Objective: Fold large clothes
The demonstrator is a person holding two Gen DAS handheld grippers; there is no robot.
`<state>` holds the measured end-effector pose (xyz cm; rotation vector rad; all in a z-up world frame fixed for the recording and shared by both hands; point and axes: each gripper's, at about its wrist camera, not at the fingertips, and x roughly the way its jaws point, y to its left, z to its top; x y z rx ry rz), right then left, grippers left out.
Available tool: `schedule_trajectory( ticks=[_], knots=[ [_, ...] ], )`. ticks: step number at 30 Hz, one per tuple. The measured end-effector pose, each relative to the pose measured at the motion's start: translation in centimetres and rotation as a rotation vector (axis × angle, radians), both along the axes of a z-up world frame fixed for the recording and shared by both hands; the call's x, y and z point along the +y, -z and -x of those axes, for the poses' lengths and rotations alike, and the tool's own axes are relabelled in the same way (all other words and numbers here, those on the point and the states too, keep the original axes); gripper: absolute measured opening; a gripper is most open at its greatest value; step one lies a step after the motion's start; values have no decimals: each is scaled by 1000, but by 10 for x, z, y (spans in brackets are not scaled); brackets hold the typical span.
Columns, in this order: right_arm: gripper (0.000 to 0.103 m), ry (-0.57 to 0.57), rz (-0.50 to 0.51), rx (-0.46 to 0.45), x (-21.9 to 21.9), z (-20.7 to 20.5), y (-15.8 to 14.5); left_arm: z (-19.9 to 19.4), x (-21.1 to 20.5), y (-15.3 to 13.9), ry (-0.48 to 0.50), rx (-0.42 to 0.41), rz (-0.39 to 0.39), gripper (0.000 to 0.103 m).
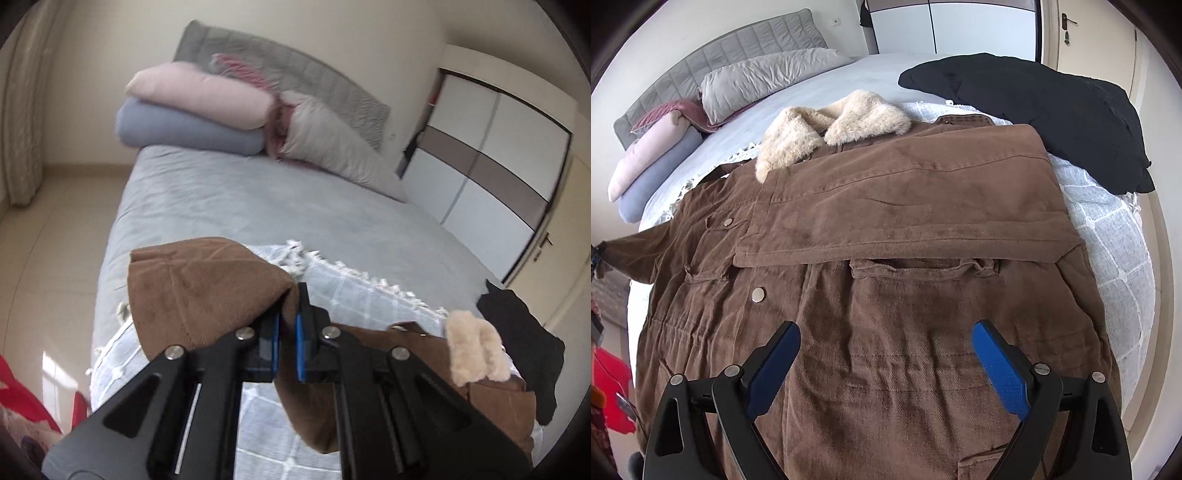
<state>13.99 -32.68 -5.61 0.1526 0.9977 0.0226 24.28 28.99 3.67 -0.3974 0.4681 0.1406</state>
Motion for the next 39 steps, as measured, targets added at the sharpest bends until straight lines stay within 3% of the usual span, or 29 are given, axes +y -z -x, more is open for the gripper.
schedule_trajectory(
  ticks=[6, 11, 14, 16, 17, 21, 23, 27, 30, 34, 39],
  knots=[
    [95, -9, 2, -6, 3, 0, -1, -3, -115, -48, 310, -84, -63, 8],
    [95, -3, -12, -1, 0, 0, 0, -13, -213, -39, 568, -23, -72, 11],
    [95, 2, -20, 2, -2, 0, 2, -24, -261, -10, 792, 159, -50, 47],
    [95, 6, -25, 4, -5, 1, 2, -20, -273, 1, 852, 202, -53, 49],
    [95, 8, -27, 4, -6, 1, 3, -14, -272, 0, 860, 195, -61, 49],
    [95, 14, -40, 4, -11, 1, 3, 5, -237, -12, 804, 125, -55, 66],
    [95, 9, -52, 9, -10, 0, 4, 6, -213, -13, 738, 111, -59, 67],
    [95, -48, -107, 11, -2, 2, -4, 1, -160, 3, 587, 141, -22, 67],
    [95, -66, -244, 2, 3, -7, -14, -5, -130, 21, 508, 190, 29, 72],
    [95, -116, -316, 80, 28, -44, -21, -9, -102, 42, 432, 190, 100, 82],
    [95, -156, -269, 102, 71, -111, -5, -19, -89, 65, 367, 255, 123, 85]
  ],
)
